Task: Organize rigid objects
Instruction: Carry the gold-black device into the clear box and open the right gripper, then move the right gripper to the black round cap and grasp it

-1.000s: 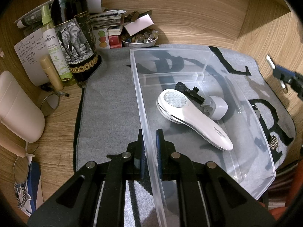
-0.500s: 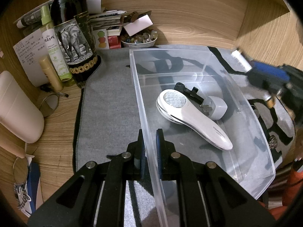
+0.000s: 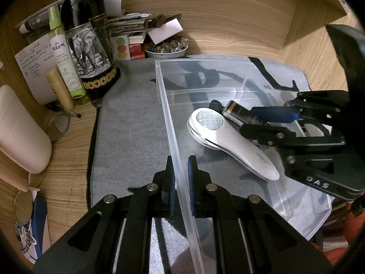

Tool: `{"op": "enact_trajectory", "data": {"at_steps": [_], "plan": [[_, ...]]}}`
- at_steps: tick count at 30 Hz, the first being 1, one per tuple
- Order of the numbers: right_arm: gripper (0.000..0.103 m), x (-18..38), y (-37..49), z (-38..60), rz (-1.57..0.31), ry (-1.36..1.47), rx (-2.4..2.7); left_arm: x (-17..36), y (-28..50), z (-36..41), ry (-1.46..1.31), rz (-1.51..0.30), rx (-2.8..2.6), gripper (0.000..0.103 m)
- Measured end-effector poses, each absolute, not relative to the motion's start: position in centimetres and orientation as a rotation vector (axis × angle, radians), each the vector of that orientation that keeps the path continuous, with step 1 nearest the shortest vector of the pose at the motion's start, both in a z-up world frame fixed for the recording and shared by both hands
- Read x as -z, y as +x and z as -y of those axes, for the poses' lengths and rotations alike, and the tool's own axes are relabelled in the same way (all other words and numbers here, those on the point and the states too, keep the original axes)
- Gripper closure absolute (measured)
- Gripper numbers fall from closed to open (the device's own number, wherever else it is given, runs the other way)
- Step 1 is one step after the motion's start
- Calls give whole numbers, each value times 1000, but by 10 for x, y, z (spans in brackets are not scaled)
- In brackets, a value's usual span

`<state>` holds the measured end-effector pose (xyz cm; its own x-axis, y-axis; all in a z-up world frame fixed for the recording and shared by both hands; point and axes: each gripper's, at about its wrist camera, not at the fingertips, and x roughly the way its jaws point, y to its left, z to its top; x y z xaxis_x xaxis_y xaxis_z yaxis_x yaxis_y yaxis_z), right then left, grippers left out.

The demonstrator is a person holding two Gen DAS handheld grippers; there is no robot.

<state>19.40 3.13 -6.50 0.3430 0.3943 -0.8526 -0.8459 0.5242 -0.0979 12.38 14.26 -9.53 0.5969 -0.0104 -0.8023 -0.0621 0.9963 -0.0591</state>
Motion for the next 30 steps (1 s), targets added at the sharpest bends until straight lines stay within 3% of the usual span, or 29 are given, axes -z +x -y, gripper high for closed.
{"op": "enact_trajectory", "data": {"at_steps": [8,10,12,18,30], "plan": [[81,72,200,-33,-923,-604,-859,96,123,-142,-81,-930,-29,93],[75,69,201,-32,-914,-594,-853,96,123,-141,-81,-931,-29,93],[62,63,200,-30,-888,-584,-843,96,123,-142,-81,-930,-30,93],[48,41,200,-18,-815,-547,-820,96,123,-142,-81,-930,-29,93],[41,1,201,33,-715,-469,-718,96,123,-142,-79,-930,-29,93]]}}
